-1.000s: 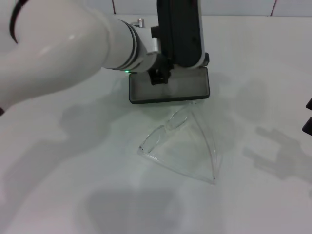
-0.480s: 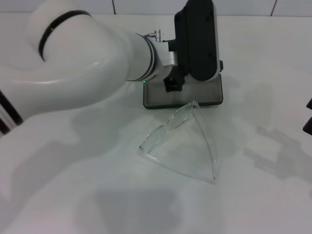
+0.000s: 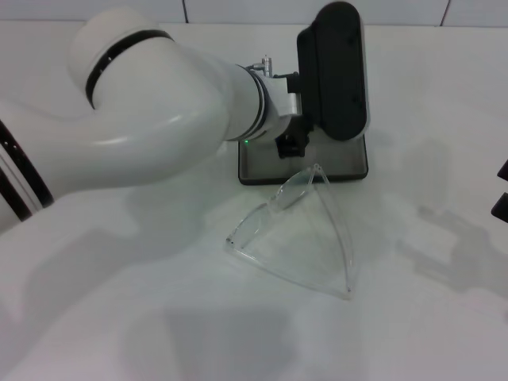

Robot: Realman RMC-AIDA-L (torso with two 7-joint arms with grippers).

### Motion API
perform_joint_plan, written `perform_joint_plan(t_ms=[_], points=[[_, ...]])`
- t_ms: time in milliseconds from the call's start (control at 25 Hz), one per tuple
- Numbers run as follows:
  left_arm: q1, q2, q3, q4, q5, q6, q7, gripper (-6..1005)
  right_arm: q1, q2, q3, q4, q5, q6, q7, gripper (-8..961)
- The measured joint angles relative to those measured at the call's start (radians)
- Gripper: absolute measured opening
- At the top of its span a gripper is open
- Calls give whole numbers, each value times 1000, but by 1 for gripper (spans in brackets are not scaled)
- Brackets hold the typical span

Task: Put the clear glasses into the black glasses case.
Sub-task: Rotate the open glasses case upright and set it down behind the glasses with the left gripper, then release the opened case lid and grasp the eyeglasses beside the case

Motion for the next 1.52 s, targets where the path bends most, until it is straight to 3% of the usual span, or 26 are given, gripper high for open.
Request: perform_joint_plan(t_ms=[480, 920, 1000, 1400, 1520], points=[[-3, 0, 41, -15, 2, -9, 0, 199, -5, 0, 0, 7, -1, -9, -11, 790], [6, 0, 44, 11, 1, -9, 0, 427, -11, 0, -9, 7, -5, -16, -11, 790], [7, 0, 44, 28, -2, -8, 0, 430, -14, 0, -9, 7, -6, -24, -11, 790], [13, 5, 11, 209, -68, 108, -34, 440, -15, -13, -17, -24, -20, -57, -9, 787], [79, 8, -88, 361, -200, 124, 9, 436, 5, -9, -19, -130, -98, -74, 39, 783]])
